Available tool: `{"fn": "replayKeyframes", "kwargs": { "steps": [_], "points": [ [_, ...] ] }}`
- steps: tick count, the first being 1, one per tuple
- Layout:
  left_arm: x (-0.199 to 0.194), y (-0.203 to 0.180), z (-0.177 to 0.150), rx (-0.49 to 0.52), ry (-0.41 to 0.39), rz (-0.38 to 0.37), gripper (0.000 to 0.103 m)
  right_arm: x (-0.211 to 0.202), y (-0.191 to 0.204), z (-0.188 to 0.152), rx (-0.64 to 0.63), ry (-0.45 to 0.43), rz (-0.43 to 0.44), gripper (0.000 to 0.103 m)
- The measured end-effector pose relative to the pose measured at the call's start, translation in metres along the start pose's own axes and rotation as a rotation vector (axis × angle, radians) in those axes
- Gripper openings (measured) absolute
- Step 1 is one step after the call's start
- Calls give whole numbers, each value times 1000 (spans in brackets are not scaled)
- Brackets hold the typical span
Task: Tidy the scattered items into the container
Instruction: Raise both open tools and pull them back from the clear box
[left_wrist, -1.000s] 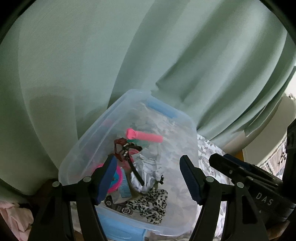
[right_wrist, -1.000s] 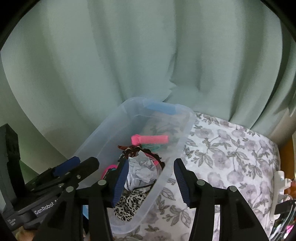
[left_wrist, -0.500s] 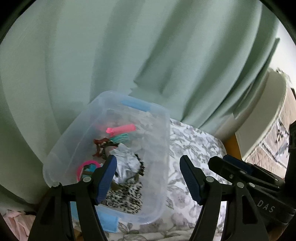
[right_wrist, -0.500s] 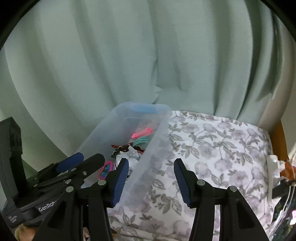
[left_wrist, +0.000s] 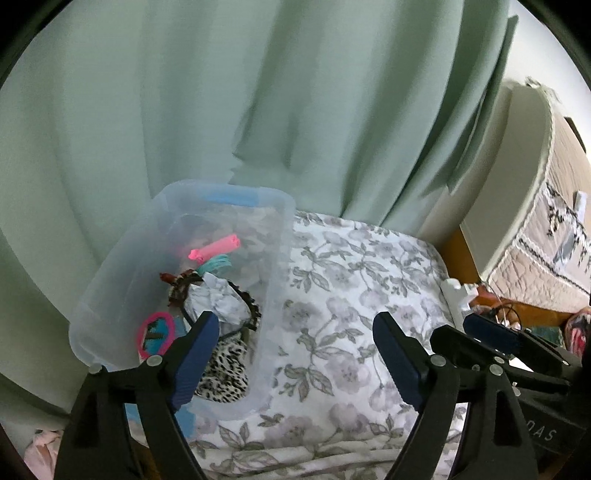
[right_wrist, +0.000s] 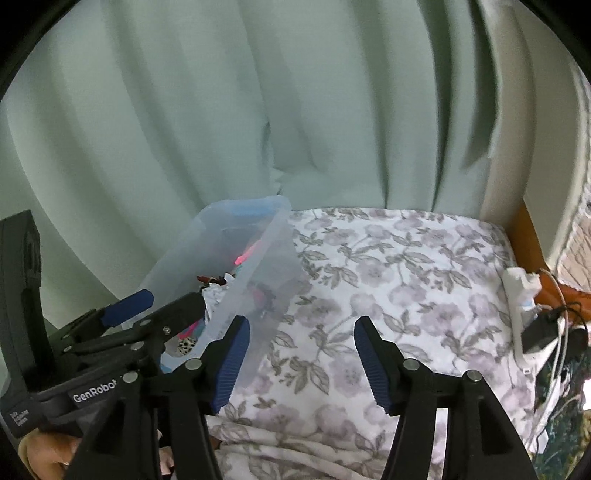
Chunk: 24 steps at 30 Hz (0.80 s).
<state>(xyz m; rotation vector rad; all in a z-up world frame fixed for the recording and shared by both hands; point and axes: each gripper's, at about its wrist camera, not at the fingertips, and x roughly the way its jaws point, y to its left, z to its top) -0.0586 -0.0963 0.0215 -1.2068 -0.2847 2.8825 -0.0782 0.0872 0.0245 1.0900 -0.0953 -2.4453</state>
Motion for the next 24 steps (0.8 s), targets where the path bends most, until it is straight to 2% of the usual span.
{"fn": "replayKeyframes", "kwargs": {
  "steps": [7,11,15,17,19,24],
  "points": [
    [-1,-10,-9,24,13,-8,86,-7,-9,-15,26,27,-10,72],
    [0,-10,-12,25,23,-14,86,-7,-13,-19,36,34,-21,83],
    [1,-9,-16,25,29,-2,87,-6,-13,-21,37,37,-22,86],
    [1,-8,-16,21,33,5,87,-6,-11,-21,31,39,-19,95],
    [2,-7,-17,14,36,13,89,-5,-9,-21,25,42,-20,100],
    [2,-5,-18,11,41,36,90,-4,-7,-23,24,46,-32,102]
  ]
}}
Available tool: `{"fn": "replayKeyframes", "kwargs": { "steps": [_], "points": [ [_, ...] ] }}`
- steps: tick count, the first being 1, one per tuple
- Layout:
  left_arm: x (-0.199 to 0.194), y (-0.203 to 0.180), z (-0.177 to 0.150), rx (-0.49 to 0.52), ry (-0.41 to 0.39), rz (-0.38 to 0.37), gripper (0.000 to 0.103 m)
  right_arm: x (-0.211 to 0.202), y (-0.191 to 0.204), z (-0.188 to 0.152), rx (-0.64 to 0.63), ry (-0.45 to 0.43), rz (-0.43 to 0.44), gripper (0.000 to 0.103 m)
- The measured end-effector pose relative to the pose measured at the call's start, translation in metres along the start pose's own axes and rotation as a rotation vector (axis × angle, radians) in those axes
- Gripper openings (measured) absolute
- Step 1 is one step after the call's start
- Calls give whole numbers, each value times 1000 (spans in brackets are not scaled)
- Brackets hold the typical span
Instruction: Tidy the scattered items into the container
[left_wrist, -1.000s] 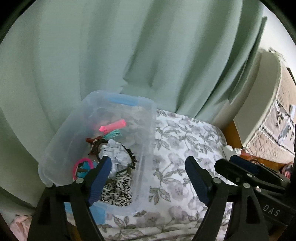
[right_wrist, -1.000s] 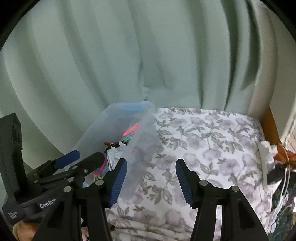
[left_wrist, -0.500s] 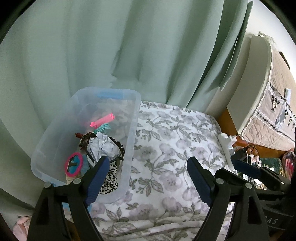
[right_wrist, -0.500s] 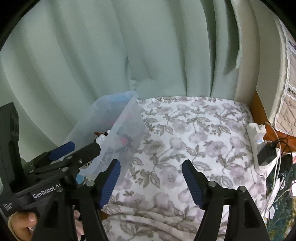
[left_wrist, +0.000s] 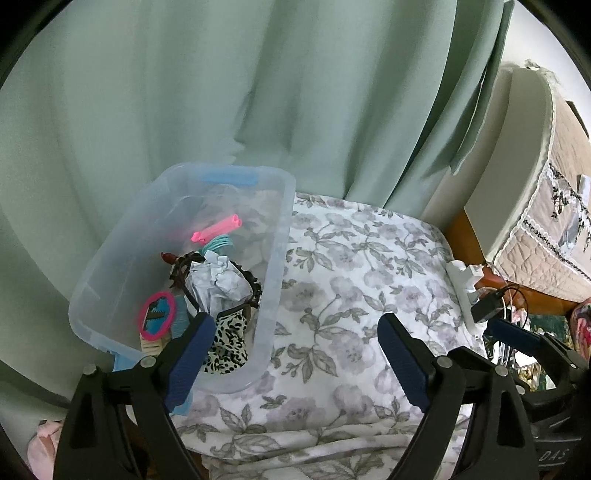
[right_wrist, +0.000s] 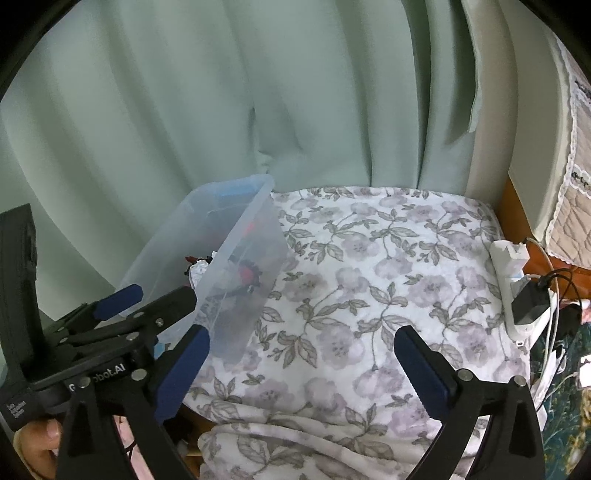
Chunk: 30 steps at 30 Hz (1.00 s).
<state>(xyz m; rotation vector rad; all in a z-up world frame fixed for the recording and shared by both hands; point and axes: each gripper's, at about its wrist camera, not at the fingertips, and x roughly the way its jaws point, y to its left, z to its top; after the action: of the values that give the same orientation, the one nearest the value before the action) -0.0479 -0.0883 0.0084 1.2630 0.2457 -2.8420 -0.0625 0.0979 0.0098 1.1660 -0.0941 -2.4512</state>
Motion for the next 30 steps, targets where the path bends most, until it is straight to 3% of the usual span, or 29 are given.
{"fn": "replayKeyframes", "kwargs": {
  "steps": [22,28,30],
  "points": [
    [-5,8,-5,-29,-12,10,91,3,0,-3,-1,21,-27,103],
    [-3,8,-4,-30,-7,88,91,3,-3,-2,8,25,-42,103],
    [-2,10,-3,-31,2,78,91,3,-3,-1,10,26,-43,103]
  ]
}}
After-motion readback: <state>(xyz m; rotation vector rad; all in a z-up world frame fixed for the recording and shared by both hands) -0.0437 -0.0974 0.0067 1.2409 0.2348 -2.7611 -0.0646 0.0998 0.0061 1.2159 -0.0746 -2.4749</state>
